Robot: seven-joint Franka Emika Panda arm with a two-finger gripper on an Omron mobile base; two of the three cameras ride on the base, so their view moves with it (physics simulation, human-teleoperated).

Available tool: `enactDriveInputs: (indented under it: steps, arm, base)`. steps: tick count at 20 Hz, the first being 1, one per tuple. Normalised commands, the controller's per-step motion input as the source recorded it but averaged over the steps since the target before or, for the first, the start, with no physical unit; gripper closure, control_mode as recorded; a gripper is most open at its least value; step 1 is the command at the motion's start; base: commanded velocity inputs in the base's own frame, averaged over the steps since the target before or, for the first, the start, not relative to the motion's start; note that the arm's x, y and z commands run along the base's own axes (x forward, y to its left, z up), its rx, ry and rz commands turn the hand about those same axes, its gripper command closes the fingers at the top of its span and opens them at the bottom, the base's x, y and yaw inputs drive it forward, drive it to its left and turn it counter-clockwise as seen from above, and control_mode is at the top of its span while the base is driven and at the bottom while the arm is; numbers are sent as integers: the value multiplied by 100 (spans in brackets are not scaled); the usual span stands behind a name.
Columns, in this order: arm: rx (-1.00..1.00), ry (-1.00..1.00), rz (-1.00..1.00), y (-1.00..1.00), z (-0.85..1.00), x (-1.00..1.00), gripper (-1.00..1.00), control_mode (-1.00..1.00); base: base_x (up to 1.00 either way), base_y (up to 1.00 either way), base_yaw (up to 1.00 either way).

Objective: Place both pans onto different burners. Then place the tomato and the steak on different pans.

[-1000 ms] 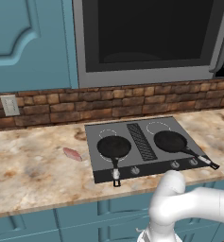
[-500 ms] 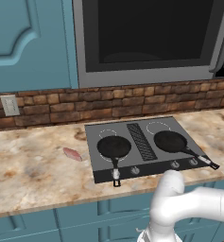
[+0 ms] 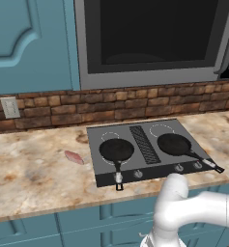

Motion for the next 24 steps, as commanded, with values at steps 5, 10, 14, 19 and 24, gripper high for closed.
enactDriveInputs:
  steps: [5, 10, 14, 19, 24]
  arm:
    - [0, 0, 0, 0, -18, 0, -100, -100]
    - [0, 0, 0, 0, -16, 0, 100, -100]
    - [0, 0, 0, 0, -6, 0, 100, -100]
    - [0, 0, 0, 0, 0, 0, 100, -100]
    - [0, -7, 0, 13, 13, 0, 100, -100]
  base:
    - [0, 0, 0]
    - [0, 0, 0]
    - [0, 0, 0]
    - [0, 0, 0]
    - [0, 0, 0]
